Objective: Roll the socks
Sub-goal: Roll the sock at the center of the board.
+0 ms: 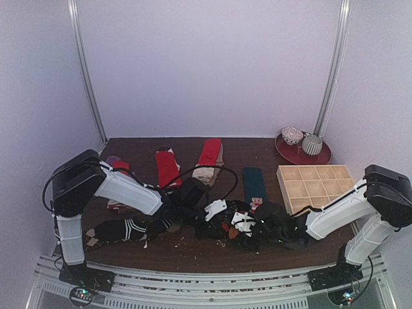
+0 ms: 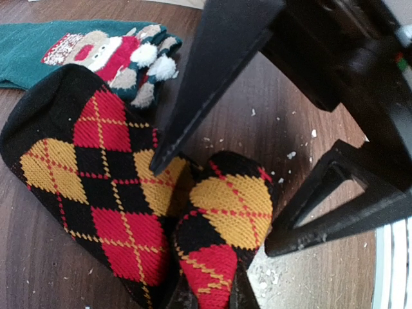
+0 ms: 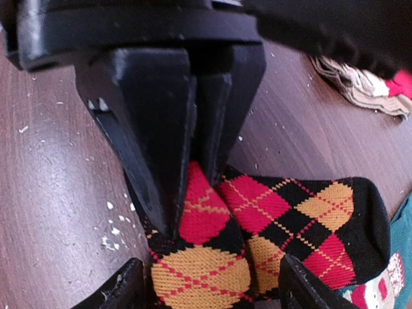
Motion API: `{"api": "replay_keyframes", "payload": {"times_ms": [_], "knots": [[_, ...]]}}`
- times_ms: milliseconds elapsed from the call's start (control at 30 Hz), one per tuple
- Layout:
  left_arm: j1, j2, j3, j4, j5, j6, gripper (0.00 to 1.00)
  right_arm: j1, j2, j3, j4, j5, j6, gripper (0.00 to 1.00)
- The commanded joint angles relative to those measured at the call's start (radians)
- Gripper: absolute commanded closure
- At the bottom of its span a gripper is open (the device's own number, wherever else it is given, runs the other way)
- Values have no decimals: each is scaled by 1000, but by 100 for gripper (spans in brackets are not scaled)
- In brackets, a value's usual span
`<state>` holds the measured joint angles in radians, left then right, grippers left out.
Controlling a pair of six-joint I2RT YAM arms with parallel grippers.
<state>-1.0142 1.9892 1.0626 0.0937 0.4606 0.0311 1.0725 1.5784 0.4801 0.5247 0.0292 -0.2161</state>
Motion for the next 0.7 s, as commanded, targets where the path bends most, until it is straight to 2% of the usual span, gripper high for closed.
{"api": "replay_keyframes", "payload": {"times_ms": [0, 133, 267, 433, 667], "knots": [[-12, 81, -39, -176, -4, 1, 100, 15, -30, 5, 44, 34, -34, 28], [-12, 82, -38, -178, -4, 1, 100, 15, -39, 6, 49, 5, -50, 31], [-9, 81, -40, -176, -3, 1, 100, 15, 24, 26, 24, -20, -41, 40], [-8, 82, -43, -176, 0, 3, 100, 15, 84, 39, -5, -19, -18, 45], [-8, 74, -44, -170, -26, -4, 100, 10, 102, 64, -73, -33, 48, 73]]}}
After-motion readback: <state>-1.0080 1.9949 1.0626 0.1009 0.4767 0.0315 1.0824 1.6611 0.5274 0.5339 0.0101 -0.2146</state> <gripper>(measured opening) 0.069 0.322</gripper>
